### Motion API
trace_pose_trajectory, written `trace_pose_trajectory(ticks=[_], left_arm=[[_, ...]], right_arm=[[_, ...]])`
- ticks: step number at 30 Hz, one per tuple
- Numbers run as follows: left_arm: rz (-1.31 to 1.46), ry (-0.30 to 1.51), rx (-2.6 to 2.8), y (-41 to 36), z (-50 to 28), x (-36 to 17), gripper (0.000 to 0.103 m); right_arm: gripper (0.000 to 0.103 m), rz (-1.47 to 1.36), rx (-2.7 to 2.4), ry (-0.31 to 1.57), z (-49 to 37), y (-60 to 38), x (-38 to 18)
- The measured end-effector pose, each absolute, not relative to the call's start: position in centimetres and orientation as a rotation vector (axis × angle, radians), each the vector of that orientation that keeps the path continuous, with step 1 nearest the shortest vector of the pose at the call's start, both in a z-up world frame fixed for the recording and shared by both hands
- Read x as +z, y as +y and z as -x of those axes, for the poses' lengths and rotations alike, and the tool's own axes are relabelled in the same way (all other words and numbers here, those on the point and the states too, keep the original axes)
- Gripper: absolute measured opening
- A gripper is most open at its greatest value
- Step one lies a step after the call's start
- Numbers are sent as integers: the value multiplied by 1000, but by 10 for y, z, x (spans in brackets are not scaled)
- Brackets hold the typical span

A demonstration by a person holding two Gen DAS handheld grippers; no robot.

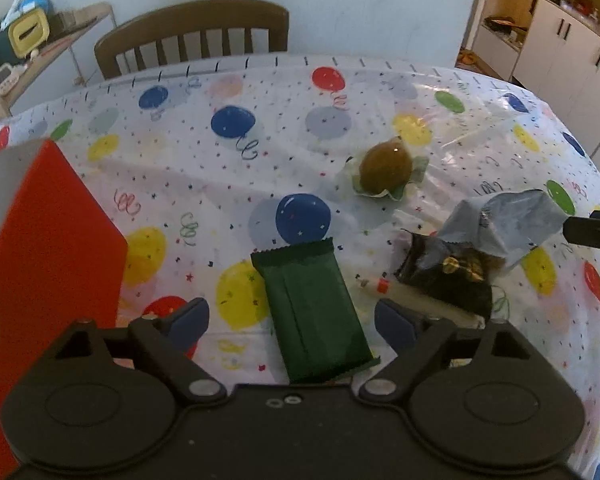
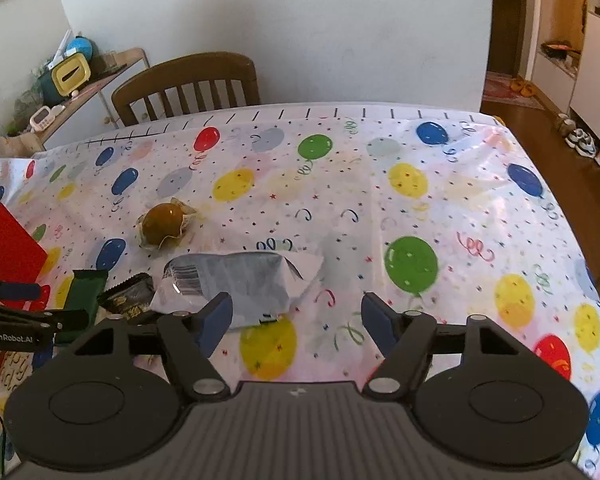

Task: Organize snacks
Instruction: 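Grasp the green bar with the left tool while the right tool grasps the silver foil bag, then carry the green bar and silver bag over the box and open both tools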

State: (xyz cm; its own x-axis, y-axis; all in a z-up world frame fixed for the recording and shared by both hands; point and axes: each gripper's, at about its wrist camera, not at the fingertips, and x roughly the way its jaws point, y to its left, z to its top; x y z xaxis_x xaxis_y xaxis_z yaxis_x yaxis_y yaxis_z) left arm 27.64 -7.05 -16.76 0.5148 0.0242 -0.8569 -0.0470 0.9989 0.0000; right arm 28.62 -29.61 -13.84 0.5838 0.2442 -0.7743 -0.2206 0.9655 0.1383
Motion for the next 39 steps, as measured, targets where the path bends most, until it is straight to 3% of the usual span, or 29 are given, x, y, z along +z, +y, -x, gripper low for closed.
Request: trace_pose_trajectory(ticks=[4,11,18,23,39], left_arm=[[51,1043,56,-71,-281,-175,84],[41,1034,72,-77,-282,-178,76],[16,1019,26,-87,-282,-174,46],[32,1027,24,-84,-282,-173,45],[56,1020,4,-77,-260,-159,44]], right_arm=[[61,-30,279,924,-297,-292,-146],[42,-50,278,951,-308,-289,-158],[27,-82,273,948,-309,-289,-159],[15,-76,266,936,-303,-285,-156],[7,-75,202,865,-258,-301,-132]])
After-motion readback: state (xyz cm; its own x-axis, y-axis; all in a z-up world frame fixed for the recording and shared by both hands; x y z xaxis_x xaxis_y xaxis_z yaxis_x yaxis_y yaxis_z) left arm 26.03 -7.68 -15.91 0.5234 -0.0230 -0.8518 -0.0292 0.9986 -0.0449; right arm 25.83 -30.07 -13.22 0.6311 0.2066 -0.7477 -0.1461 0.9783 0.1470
